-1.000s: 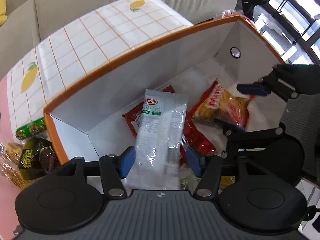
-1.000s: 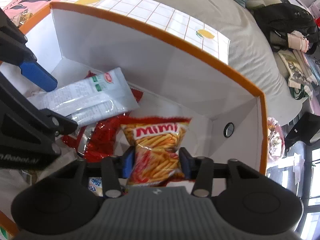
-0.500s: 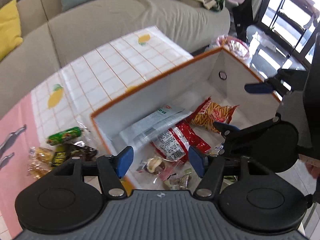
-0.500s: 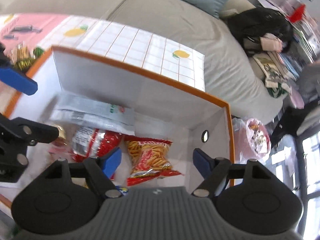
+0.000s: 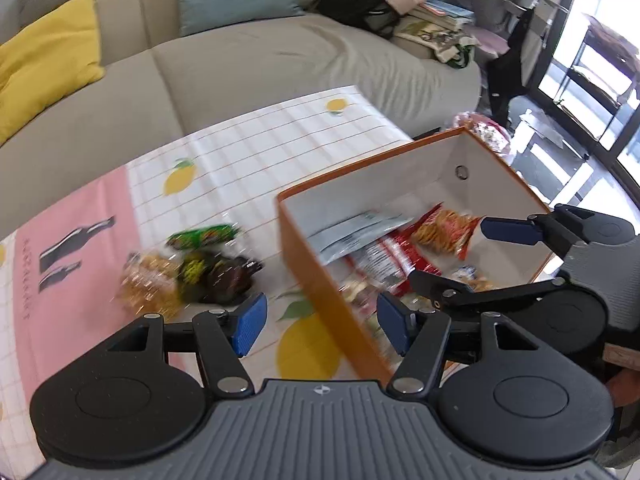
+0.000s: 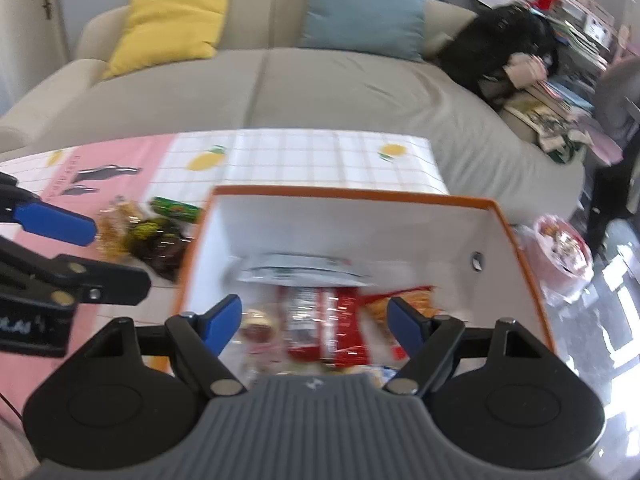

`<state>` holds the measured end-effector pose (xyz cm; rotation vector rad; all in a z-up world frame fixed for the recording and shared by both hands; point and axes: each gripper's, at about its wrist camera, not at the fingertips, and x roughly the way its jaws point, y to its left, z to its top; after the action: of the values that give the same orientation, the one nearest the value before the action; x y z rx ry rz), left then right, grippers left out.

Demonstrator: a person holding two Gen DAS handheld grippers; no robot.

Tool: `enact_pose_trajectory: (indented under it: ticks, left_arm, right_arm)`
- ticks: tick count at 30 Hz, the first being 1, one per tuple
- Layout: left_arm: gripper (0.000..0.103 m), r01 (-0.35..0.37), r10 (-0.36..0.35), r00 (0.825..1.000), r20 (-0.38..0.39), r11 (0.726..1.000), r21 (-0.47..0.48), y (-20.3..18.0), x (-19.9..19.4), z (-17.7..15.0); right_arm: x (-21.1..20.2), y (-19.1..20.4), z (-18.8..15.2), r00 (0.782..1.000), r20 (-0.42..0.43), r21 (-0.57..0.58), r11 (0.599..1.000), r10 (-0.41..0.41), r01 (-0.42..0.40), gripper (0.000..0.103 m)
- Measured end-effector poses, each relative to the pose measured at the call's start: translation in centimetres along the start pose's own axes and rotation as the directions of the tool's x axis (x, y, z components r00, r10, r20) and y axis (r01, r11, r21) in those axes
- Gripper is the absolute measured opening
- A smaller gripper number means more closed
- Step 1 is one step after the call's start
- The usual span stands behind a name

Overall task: Organize snacks
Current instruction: 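Move both tools back out of the box toward the remaining snacks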

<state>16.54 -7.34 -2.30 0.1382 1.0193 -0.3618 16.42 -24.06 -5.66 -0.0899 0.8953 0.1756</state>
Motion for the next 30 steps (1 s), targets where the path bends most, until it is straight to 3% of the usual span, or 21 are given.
enact_pose_trajectory:
  ticks: [5, 14, 23, 30]
  left_arm:
    - [0.074, -0.022, 0.021, 1.0, -0.01, 0.998, -0.053, 3.2, -0.8, -2.0]
    - [0.074, -0.032, 0.029, 0.999, -0.023, 0.99, -0.14, 9.1, -0.7, -5.1]
    - [0.074, 0.004, -0.012, 0.999, -0.037, 0.978, -0.211, 14.6, 0.9, -7.1]
    - [0.074, 0.01, -0.022, 0.999, -0.046, 0.972, -0.237, 17.7, 3.1, -7.2]
  right_arm:
    - [-0.9, 3.4, -0.3, 0.997, 0.059, -0.064, 0.997, 0.045, -0.042, 0.078]
    - [0.0, 9.0, -0.1, 0.988, 0.092, -0.162, 0.981, 0.124, -0.108, 0.076]
    - [3.1, 12.6, 1.1, 0.982, 0.024, -0.309, 0.935, 0.189, -0.172, 0.064]
    - [6.5, 14.7, 2.3, 0.979, -0.044, -0.411, 0.89, 0.198, -0.198, 0.064]
